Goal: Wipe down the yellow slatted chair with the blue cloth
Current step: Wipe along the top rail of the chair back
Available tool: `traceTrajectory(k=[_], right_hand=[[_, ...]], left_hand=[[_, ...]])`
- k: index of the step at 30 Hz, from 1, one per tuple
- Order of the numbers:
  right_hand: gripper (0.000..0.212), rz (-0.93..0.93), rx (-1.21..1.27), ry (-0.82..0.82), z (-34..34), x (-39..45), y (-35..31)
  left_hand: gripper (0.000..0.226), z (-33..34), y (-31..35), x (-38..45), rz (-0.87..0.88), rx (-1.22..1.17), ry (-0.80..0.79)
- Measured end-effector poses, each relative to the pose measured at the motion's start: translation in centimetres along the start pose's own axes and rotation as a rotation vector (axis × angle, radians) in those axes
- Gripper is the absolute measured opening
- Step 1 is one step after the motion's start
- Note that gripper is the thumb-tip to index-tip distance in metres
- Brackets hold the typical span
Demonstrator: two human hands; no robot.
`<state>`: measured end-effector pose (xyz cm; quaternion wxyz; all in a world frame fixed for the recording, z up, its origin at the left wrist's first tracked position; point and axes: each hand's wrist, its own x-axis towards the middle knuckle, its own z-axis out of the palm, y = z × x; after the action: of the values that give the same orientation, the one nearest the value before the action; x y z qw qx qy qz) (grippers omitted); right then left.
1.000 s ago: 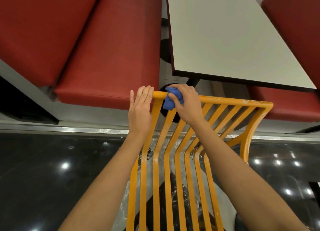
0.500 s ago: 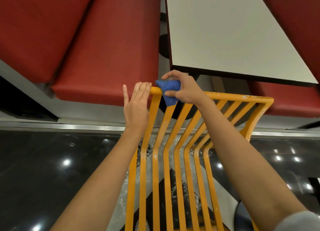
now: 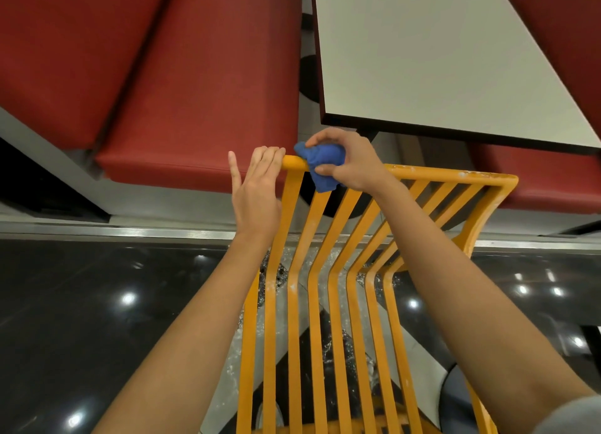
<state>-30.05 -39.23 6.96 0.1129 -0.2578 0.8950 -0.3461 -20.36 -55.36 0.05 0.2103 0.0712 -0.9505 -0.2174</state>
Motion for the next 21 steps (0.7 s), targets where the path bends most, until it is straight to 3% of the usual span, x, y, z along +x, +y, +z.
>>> traceTrajectory(k=[5,10,15,21], right_hand=[[0.032,-0.062,-0.193,-0.009,1.8,2.3,-2.5],[0.027,0.019,-0.049,0.125,0.4,0.7,0.0],[0.031,-0.005,-0.031,0.187,-0.1,-3.3,1.4],[0.036,-0.164,-0.195,0.236,4.6,-2.5,-1.2]], left_hand=[[0.074,-0.1,0.2,-0.1,0.007,0.012,0.012],[0.072,-0.3,-0.4,-0.3,0.055,0.051,0.018],[0.033,-0.3,-0.7,0.8,0.116,0.026,0.095],[0.031,1.0,0.9,1.6,0.093,-0.074,0.074]])
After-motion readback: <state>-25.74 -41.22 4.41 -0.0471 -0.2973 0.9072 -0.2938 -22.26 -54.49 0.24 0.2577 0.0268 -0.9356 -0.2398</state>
